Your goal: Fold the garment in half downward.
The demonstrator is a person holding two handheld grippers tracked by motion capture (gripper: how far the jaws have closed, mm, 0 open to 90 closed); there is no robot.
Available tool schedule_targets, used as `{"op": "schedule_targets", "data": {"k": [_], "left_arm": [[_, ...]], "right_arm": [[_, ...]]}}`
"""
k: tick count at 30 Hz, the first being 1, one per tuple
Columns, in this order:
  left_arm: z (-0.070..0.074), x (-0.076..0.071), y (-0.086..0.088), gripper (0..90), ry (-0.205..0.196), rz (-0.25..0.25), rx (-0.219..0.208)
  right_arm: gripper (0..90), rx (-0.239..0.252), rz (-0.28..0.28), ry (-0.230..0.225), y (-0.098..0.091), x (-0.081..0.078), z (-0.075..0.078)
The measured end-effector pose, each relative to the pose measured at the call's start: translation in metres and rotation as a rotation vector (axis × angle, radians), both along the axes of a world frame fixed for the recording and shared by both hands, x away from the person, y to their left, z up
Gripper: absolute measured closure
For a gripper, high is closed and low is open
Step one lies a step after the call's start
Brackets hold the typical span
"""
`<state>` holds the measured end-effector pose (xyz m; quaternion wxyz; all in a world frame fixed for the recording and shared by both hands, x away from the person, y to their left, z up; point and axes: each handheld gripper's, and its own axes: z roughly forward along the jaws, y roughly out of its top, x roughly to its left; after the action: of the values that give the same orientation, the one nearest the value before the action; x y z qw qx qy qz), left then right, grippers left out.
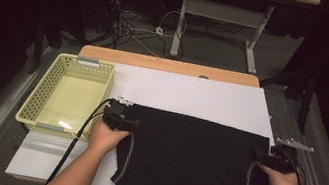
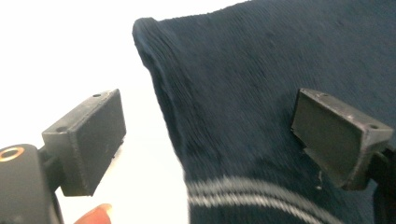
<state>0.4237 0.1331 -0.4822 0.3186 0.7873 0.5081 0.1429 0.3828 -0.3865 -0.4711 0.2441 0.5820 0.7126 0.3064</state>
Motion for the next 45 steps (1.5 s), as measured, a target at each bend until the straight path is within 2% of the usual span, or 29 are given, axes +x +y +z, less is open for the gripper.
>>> {"op": "schedule_targets", "data": {"k": [2, 4, 6, 10, 12, 14, 20, 23, 31, 36, 43, 45], "left_arm": [[0.000, 0.003, -0.001, 10.4, 0.001, -0.002, 0.006], [0.000, 0.003, -0.001, 18.6, -0.015, -0.012, -0.004], [0.000, 0.002, -0.003, 30.6, -0.028, -0.020, -0.017], [0.001, -0.002, -0.006, 57.5, -0.038, -0.089, -0.043], [0.001, -0.003, -0.005, 66.8, -0.030, -0.112, -0.060], [0.001, -0.004, -0.006, 72.5, -0.034, -0.122, -0.058], [0.005, -0.008, -0.007, 76.1, -0.065, -0.132, -0.020], [0.009, -0.010, -0.005, 76.5, -0.090, -0.141, -0.014], [0.032, -0.014, -0.004, 77.5, -0.160, -0.131, -0.017], [0.040, -0.008, -0.003, 77.7, -0.183, -0.102, -0.025], [0.054, 0.008, -0.001, 77.7, -0.219, -0.062, -0.042], [0.055, 0.013, -0.005, 76.1, -0.230, -0.034, -0.048]], "right_arm": [[26.4, 0.012, 0.007, 0.012, -0.002, 0.004, 0.000], [30.3, 0.007, 0.024, 0.012, -0.001, 0.005, 0.000], [40.2, 0.017, 0.048, 0.007, 0.000, 0.003, 0.000], [61.1, 0.039, 0.087, -0.003, 0.004, 0.000, 0.000], [71.2, 0.053, 0.109, -0.003, 0.005, -0.001, 0.000], [77.0, 0.063, 0.127, -0.001, 0.006, -0.002, 0.000], [81.1, 0.046, 0.131, -0.028, 0.007, -0.006, 0.000], [81.5, 0.022, 0.123, -0.068, 0.008, -0.011, 0.005], [82.1, 0.002, 0.125, -0.158, 0.008, -0.017, 0.034], [82.2, -0.005, 0.117, -0.195, 0.012, -0.008, 0.049], [82.3, -0.028, 0.106, -0.246, 0.013, 0.013, 0.068], [81.0, -0.025, 0.105, -0.248, 0.013, 0.021, 0.071]]}}
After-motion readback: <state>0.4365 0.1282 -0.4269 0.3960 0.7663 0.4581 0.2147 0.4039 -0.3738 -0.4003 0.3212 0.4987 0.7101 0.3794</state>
